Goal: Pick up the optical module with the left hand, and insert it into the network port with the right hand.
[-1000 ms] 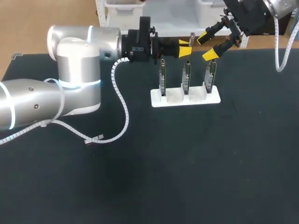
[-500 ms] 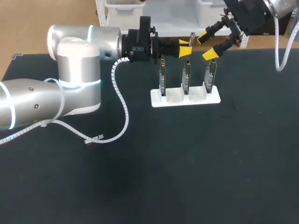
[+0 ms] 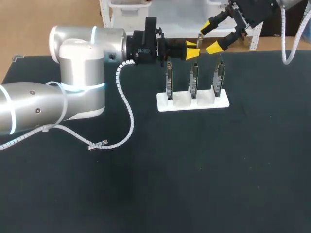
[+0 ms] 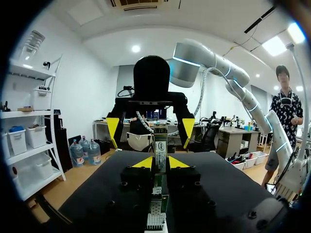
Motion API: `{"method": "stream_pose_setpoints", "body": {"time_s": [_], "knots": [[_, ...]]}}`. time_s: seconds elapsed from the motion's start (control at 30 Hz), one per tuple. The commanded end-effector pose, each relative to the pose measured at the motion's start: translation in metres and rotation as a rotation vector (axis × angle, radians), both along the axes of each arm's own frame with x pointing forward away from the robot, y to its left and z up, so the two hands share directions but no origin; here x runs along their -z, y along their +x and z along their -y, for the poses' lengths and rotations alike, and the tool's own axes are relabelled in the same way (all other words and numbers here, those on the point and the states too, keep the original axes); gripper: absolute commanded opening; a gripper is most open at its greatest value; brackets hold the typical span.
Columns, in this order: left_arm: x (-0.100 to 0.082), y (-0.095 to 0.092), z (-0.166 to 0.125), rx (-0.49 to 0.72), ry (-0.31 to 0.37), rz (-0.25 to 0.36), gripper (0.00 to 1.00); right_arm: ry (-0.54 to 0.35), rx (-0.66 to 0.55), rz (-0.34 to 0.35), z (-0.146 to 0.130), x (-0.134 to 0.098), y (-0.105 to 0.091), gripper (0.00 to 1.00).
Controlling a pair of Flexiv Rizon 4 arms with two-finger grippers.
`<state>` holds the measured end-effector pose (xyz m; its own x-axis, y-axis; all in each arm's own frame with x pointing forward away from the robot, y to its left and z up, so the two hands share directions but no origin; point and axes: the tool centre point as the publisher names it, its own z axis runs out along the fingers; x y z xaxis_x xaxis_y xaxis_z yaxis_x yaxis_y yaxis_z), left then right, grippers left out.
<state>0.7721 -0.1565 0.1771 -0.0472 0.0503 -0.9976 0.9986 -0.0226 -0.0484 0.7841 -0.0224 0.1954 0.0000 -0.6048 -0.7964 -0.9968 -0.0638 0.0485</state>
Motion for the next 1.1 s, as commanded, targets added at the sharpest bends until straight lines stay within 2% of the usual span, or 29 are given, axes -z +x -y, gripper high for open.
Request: {"method": "stream_pose_setpoints", "body": {"time_s": [0.03, 0.53, 1.1], "knots": [[0.000, 0.002, 0.001, 0.003, 0.004, -0.002, 0.00, 0.006, -0.020, -0.008, -0.004, -0.003, 0.007, 1.00], [0.000, 0.002, 0.001, 0.003, 0.004, -0.002, 0.00, 0.033, -0.066, -0.016, -0.012, -0.013, -0.004, 1.00], [0.000, 0.002, 0.001, 0.003, 0.004, -0.002, 0.00, 0.048, -0.053, -0.014, -0.013, -0.015, -0.021, 1.00]]}}
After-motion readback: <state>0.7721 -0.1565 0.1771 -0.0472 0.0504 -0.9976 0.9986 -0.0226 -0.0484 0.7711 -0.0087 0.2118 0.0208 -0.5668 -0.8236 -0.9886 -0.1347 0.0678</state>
